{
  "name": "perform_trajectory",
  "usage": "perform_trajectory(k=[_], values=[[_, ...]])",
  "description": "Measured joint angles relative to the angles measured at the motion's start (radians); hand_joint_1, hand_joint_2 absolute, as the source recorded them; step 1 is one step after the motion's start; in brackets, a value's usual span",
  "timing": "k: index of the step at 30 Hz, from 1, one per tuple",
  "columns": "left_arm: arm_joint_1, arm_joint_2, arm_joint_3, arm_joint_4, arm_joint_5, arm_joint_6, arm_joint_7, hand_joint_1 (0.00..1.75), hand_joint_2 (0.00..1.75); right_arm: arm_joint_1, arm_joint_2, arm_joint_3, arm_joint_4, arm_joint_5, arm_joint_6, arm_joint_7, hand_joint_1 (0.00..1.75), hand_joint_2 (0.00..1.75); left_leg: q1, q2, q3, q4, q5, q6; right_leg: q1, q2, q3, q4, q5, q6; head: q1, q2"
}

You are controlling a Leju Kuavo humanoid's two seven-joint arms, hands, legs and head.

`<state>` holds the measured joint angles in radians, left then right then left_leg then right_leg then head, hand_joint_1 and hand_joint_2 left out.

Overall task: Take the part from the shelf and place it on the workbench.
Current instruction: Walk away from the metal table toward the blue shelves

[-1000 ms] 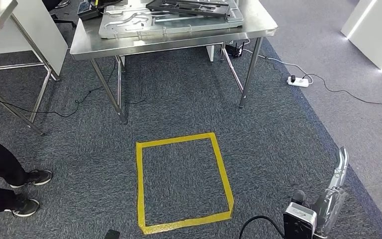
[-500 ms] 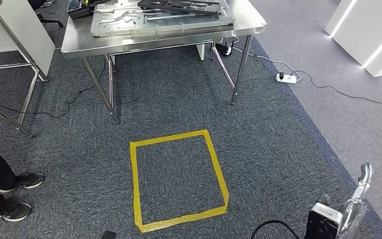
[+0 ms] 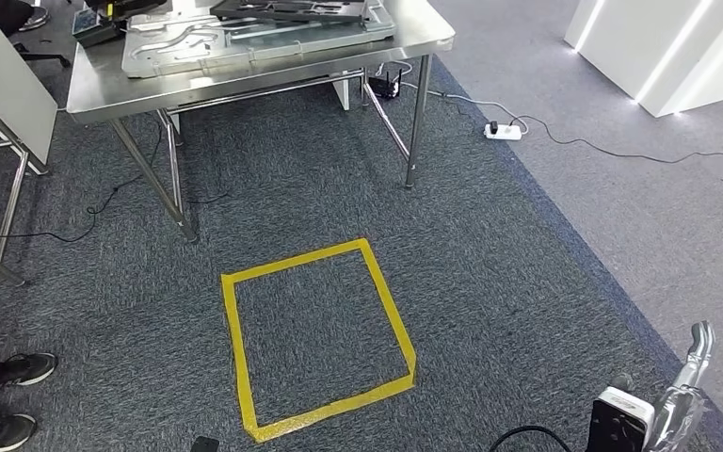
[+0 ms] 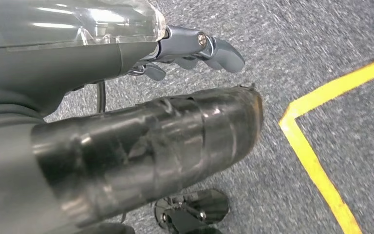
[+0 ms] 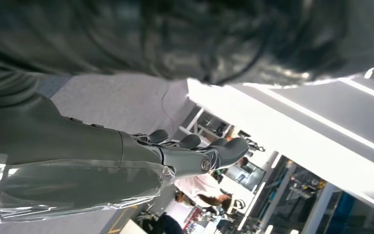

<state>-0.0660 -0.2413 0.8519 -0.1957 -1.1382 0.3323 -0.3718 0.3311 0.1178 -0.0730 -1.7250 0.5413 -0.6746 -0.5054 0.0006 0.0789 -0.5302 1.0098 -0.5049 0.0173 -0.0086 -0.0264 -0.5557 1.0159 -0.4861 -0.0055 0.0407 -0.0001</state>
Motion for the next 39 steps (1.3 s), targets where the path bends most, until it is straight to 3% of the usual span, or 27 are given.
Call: perform_trajectory(k=[2, 4, 5, 6, 7, 8, 10, 12, 15, 17, 19, 20, 21, 22, 24, 26, 27, 29, 30, 32, 34, 36, 37, 38, 39], values=[[0.0, 0.0, 0.0, 0.0, 0.0, 0.0, 0.0, 0.0, 0.0, -0.001, 0.005, -0.004, 0.001, -0.001, 0.008, 0.003, 0.0, 0.0, 0.002, -0.027, -0.023, 0.056, -0.046, -0.01, -0.006, 0.014, -0.004, -0.007, 0.01, -0.013, -0.001, 0.0], [0.002, 0.0, 0.002, 0.0, 0.002, 0.0, 0.001, 0.0, 0.0, -0.004, 0.014, -0.017, 0.008, -0.012, 0.036, 0.007, 0.0, 0.0, 0.006, -0.057, -0.076, 0.184, -0.12, -0.015, -0.005, 0.03, -0.014, -0.007, 0.016, -0.02, -0.002, 0.0], [0.003, 0.0, 0.003, 0.0, 0.003, 0.001, 0.002, 0.0, 0.0, -0.005, 0.02, -0.033, 0.018, -0.023, 0.057, 0.003, 0.0, 0.0, 0.006, -0.064, -0.1, 0.244, -0.144, -0.016, -0.005, 0.039, -0.018, -0.006, 0.018, -0.022, -0.002, 0.0], [0.005, 0.0, 0.004, 0.0, 0.003, 0.001, 0.002, 0.0, 0.0, -0.007, 0.028, -0.054, 0.031, -0.036, 0.082, -0.007, 0.0, 0.0, 0.006, -0.067, -0.111, 0.274, -0.149, -0.016, -0.004, 0.049, -0.021, -0.004, 0.02, -0.022, -0.002, 0.0], [0.006, 0.0, 0.005, 0.0, 0.003, 0.001, 0.002, 0.0, 0.0, -0.011, 0.036, -0.081, 0.047, -0.05, 0.108, -0.022, 0.0, 0.0, 0.006, -0.069, -0.104, 0.265, -0.133, -0.015, -0.004, 0.06, -0.023, -0.001, 0.021, -0.021, -0.002, 0.0], [0.006, 0.0, 0.005, 0.0, 0.002, 0.001, 0.001, 0.0, 0.0, -0.015, 0.046, -0.11, 0.064, -0.063, 0.134, -0.039, 0.0, 0.0, 0.006, -0.073, -0.078, 0.216, -0.1, -0.012, -0.004, 0.071, -0.025, 0.002, 0.021, -0.02, -0.002, 0.0], [0.006, 0.001, 0.006, 0.0, -0.001, 0.003, -0.004, 0.0, 0.0, -0.028, 0.067, -0.171, 0.093, -0.083, 0.184, -0.071, 0.0, 0.0, 0.007, -0.109, -0.009, 0.075, -0.039, -0.003, -0.004, 0.093, -0.028, 0.008, 0.022, -0.015, -0.002, 0.0], [0.006, 0.001, 0.008, 0.0, -0.002, 0.004, -0.005, 0.0, 0.0, -0.046, 0.087, -0.232, 0.124, -0.096, 0.233, -0.085, 0.0, 0.0, 0.007, -0.14, 0.022, 0.001, -0.019, 0.004, -0.004, 0.113, -0.036, 0.011, 0.028, -0.004, -0.002, 0.0], [0.004, 0.0, 0.013, 0.0, -0.002, 0.005, 0.001, 0.0, 0.0, -0.077, 0.106, -0.33, 0.199, -0.104, 0.285, -0.041, 0.0, 0.0, 0.006, -0.117, 0.026, -0.011, -0.012, 0.015, -0.005, 0.133, -0.045, 0.008, 0.037, 0.018, -0.002, 0.0], [0.004, -0.002, 0.018, 0.0, -0.001, 0.006, 0.011, 0.0, 0.0, -0.125, 0.102, -0.439, 0.353, -0.101, 0.279, 0.022, 0.0, 0.0, 0.011, -0.093, 0.032, -0.029, 0.001, 0.03, -0.001, 0.099, -0.066, 0.049, 0.008, 0.028, 0.0, 0.0], [0.005, -0.003, 0.023, 0.0, 0.0, 0.007, 0.017, 0.0, 0.0, -0.192, 0.081, -0.58, 0.6, -0.098, 0.246, 0.019, 0.0, 0.0, 0.01, -0.073, 0.029, -0.037, 0.009, 0.039, -0.002, 0.05, -0.117, 0.16, -0.057, 0.035, 0.002, 0.0], [0.007, -0.003, 0.024, 0.0, 0.0, 0.007, 0.018, 0.0, 0.0, -0.216, 0.07, -0.646, 0.721, -0.092, 0.226, 0.001, 0.0, 0.0, 0.007, -0.065, 0.026, -0.036, 0.009, 0.04, -0.004, 0.039, -0.143, 0.219, -0.084, 0.037, 0.002, 0.0], [0.008, -0.004, 0.026, 0.0, 0.0, 0.007, 0.019, 0.0, 0.0, -0.228, 0.062, -0.699, 0.82, -0.083, 0.209, -0.003, 0.0, 0.0, 0.005, -0.057, 0.023, -0.034, 0.009, 0.041, -0.006, 0.033, -0.157, 0.255, -0.095, 0.039, 0.002, 0.0], [0.01, -0.004, 0.028, 0.0, 0.0, 0.007, 0.019, 0.0, 0.0, -0.237, 0.056, -0.742, 0.903, -0.07, 0.191, 0.006, 0.0, 0.0, 0.004, -0.048, 0.022, -0.032, 0.007, 0.04, -0.007, 0.031, -0.154, 0.257, -0.087, 0.039, 0.002, 0.0], [0.011, -0.005, 0.03, 0.0, -0.001, 0.008, 0.019, 0.0, 0.0, -0.262, 0.051, -0.802, 1.042, -0.04, 0.167, 0.059, 0.0, 0.0, 0.003, -0.022, 0.023, -0.026, 0.001, 0.036, -0.007, 0.015, -0.096, 0.155, -0.029, 0.039, 0.002, 0.0], [0.008, -0.006, 0.032, 0.0, -0.003, 0.008, 0.019, 0.0, 0.0, -0.29, 0.052, -0.835, 1.143, -0.006, 0.156, 0.125, 0.0, 0.0, -0.002, 0.005, 0.025, -0.018, -0.01, 0.026, -0.002, -0.021, -0.035, 0.041, 0.009, 0.03, 0.002, 0.0], [0.006, -0.006, 0.034, 0.0, -0.003, 0.008, 0.019, 0.0, 0.0, -0.3, 0.053, -0.848, 1.185, 0.011, 0.152, 0.16, 0.0, 0.0, -0.005, 0.016, 0.026, -0.016, -0.015, 0.02, 0.001, -0.03, -0.022, 0.015, 0.013, 0.024, 0.001, 0.0], [0.002, -0.006, 0.038, 0.0, -0.004, 0.009, 0.02, 0.0, 0.0, -0.311, 0.056, -0.87, 1.254, 0.041, 0.148, 0.226, 0.0, 0.0, -0.008, 0.034, 0.033, -0.015, -0.021, 0.01, 0.003, -0.019, -0.022, 0.008, 0.011, 0.011, 0.0, 0.0], [0.0, -0.006, 0.039, 0.0, -0.004, 0.009, 0.02, 0.0, 0.0, -0.313, 0.06, -0.881, 1.282, 0.051, 0.149, 0.252, 0.0, 0.0, -0.006, 0.036, 0.036, -0.014, -0.025, 0.005, 0.002, -0.009, -0.021, 0.006, 0.012, 0.005, 0.0, 0.0], [0.0, -0.006, 0.042, 0.0, -0.004, 0.01, 0.021, 0.0, 0.0, -0.319, 0.067, -0.899, 1.327, 0.066, 0.15, 0.284, 0.0, 0.0, -0.001, 0.003, 0.024, 0.026, -0.059, -0.006, -0.002, 0.008, -0.022, 0.001, 0.018, -0.008, 0.0, 0.0], [0.003, -0.006, 0.045, 0.0, -0.005, 0.01, 0.021, 0.0, 0.0, -0.327, 0.074, -0.91, 1.359, 0.074, 0.151, 0.297, 0.0, 0.0, 0.002, -0.049, -0.029, 0.146, -0.13, -0.012, -0.002, 0.028, -0.026, -0.001, 0.022, -0.016, 0.0, 0.0], [0.007, -0.006, 0.046, 0.0, -0.005, 0.01, 0.022, 0.0, 0.0, -0.332, 0.08, -0.916, 1.382, 0.077, 0.151, 0.302, 0.0, 0.0, 0.003, -0.067, -0.086, 0.268, -0.175, -0.013, -0.001, 0.054, -0.03, 0.0, 0.024, -0.02, -0.001, 0.0], [0.008, -0.006, 0.047, 0.0, -0.005, 0.01, 0.022, 0.0, 0.0, -0.333, 0.082, -0.918, 1.392, 0.077, 0.151, 0.304, 0.0, 0.0, 0.003, -0.07, -0.095, 0.284, -0.167, -0.011, 0.0, 0.067, -0.031, 0.002, 0.025, -0.02, 0.0, 0.0], [0.008, -0.006, 0.047, 0.0, -0.005, 0.01, 0.022, 0.0, 0.0, -0.334, 0.084, -0.92, 1.399, 0.077, 0.152, 0.305, 0.0, 0.0, 0.003, -0.073, -0.084, 0.256, -0.139, -0.008, 0.001, 0.08, -0.03, 0.003, 0.025, -0.02, 0.0, 0.0], [0.008, -0.006, 0.047, 0.0, -0.005, 0.01, 0.022, 0.0, 0.0, -0.335, 0.085, -0.922, 1.406, 0.078, 0.151, 0.306, 0.0, 0.0, 0.002, -0.083, -0.056, 0.193, -0.098, -0.002, 0.002, 0.094, -0.029, 0.005, 0.025, -0.02, 0.0, 0.0]])
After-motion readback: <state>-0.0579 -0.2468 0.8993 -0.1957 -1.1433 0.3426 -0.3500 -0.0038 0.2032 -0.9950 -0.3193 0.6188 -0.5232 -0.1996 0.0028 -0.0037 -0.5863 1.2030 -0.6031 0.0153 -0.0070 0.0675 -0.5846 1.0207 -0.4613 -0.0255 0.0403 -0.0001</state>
